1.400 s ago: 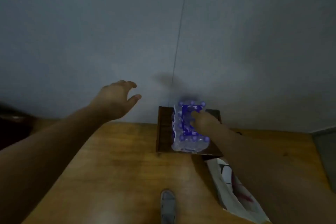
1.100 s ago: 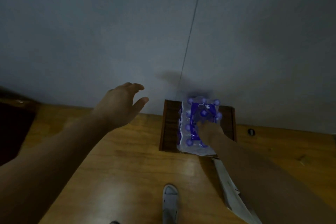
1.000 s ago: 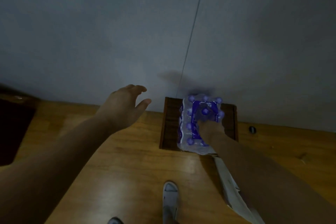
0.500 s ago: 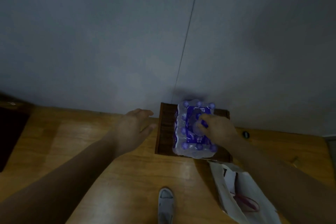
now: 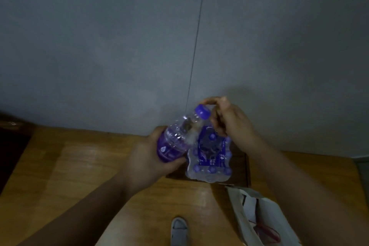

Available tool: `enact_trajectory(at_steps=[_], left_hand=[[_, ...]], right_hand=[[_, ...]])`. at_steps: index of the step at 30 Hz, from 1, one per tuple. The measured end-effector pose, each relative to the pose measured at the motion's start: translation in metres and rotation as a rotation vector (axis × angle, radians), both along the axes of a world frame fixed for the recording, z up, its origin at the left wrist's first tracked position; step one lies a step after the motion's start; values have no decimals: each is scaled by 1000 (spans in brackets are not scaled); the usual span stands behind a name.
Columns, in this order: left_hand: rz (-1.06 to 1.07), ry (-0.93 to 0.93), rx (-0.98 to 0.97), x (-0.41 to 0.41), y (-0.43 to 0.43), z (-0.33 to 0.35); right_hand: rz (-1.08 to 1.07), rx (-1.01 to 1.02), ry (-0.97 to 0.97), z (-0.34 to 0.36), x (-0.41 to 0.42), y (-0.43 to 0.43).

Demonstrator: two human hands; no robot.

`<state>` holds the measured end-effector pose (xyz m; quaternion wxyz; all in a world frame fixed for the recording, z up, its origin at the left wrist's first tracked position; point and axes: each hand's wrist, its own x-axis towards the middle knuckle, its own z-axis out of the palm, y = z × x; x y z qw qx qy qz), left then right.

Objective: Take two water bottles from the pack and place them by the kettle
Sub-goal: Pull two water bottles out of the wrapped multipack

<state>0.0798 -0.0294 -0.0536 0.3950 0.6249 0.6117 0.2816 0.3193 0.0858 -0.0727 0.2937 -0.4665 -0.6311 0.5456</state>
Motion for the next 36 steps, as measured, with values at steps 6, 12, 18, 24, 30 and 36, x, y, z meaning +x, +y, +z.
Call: enact_trajectory(at_steps=[6, 12, 18, 24, 30, 36], left_hand=[[101, 14, -9, -32, -29, -25], [155, 29, -43, -52, -51, -47], [219, -21, -26, -64, -69, -52], [254, -49, -8, -79, -84, -34], [328, -78, 11, -102, -112, -8], [441, -82, 79, -147, -169, 34]], right_hand=[[236, -38, -1025, -169, 21, 28], [390, -115, -1360, -214, -9, 35], [403, -113, -1228, -201, 9, 34], [130, 40, -1042, -141, 29, 15], [-192, 189, -639, -34, 20, -6], [-280, 279, -287, 54, -59, -47]])
